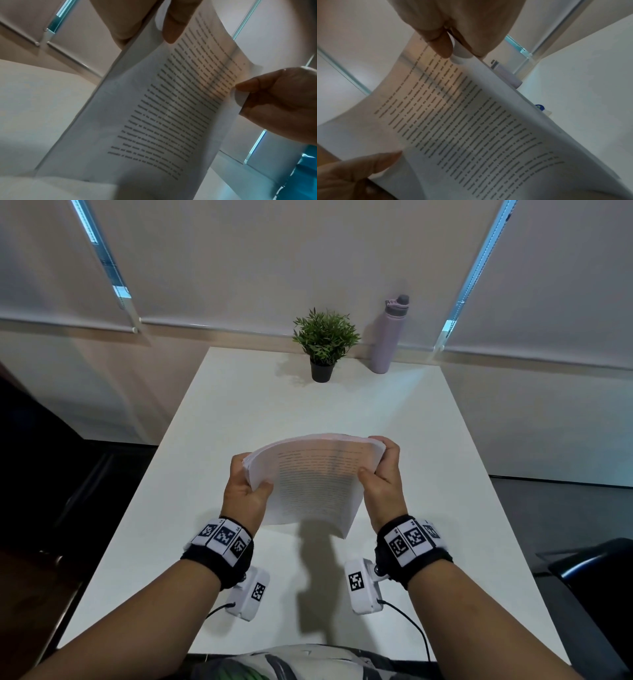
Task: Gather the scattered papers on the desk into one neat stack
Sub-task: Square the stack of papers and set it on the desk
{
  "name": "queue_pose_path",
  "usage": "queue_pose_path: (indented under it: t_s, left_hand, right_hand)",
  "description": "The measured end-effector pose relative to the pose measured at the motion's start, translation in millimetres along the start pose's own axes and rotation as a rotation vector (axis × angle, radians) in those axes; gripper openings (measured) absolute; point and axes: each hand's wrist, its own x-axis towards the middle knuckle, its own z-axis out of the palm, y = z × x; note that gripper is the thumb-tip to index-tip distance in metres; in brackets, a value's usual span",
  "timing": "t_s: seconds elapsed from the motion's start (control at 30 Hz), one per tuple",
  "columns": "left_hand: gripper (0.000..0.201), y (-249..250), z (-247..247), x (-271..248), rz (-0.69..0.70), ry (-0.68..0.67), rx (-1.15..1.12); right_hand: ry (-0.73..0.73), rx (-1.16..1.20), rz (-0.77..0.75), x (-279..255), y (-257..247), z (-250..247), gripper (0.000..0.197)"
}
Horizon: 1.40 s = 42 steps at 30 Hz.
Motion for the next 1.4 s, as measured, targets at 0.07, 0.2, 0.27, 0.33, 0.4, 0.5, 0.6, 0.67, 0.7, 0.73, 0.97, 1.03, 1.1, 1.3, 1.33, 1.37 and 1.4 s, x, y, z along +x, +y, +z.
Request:
queue_pose_path:
  t_s: [0.07,0.2,0.27,0.33,0.4,0.5,0.6,0.67,0.7,0.73,0.97,1.03,1.1,1.3,1.33,1.37,1.4]
  left_hand:
    - [0.041,-8,0,3,-0.056,-0.024,0.05]
    - [0.035,-21,1,4,-0.194,-0.042,0.199]
    - [0.031,-19,2,4,-0.168,-0.031,0.225]
    - [0.026,-10,4,5,-0.121,-0.02,0.231]
    - [0.025,-3,3,9,-0.1,0.006,0.219]
    - [0.031,5,-3,18,-0.111,0.107,0.172]
    - [0.037,0,-16,30,-0.204,0.261,0.077]
    - [0.037,-8,-25,36,-0.304,0.353,-0.007]
    - [0.037,-11,-28,37,-0.352,0.382,-0.039]
    - [0.037,-15,-31,38,-0.4,0.403,-0.061]
    - [0.045,-41,-31,36,-0.628,0.387,0.051]
    - [0.044,-45,-26,33,-0.661,0.335,-0.106]
    - [0.042,-46,-20,28,-0.656,0.184,-0.366]
    - [0.072,-89,-25,23,-0.494,-0.062,0.452]
    - [0.074,-98,-29,22,-0.488,-0.097,0.604]
    - [0.076,-107,-34,20,-0.499,-0.139,0.739]
    - [0.077,-115,-39,17,-0.521,-0.175,0.858]
  right_hand:
    - [-0.014,-0.04,0.052,1,8,-1,0.037]
    - [-0.046,-0.207,0.124,-2,29,-4,0.032]
    - [-0.022,-0.284,0.102,0,32,-6,0.031]
    - [0.009,-0.333,0.065,6,25,-8,0.022]
    - [0.011,-0.354,0.027,14,17,-11,0.013]
    - [-0.045,-0.325,0.032,17,13,-13,0.017]
    - [-0.157,-0.341,0.182,13,26,-16,0.012]
    - [-0.166,-0.203,0.323,6,31,-17,0.013]
    - [-0.152,-0.097,0.378,3,32,-16,0.013]
    - [-0.139,0.001,0.415,0,32,-15,0.013]
    - [-0.337,0.073,0.475,-10,37,15,0.021]
    - [-0.274,0.032,0.477,-8,42,19,0.026]
    - [-0.122,0.016,0.514,-2,49,15,0.03]
    - [0.348,0.176,0.644,17,90,-31,0.026]
    - [0.449,0.202,0.641,21,96,-39,0.029]
    - [0.541,0.223,0.643,25,100,-47,0.031]
    - [0.637,0.23,0.647,31,107,-55,0.033]
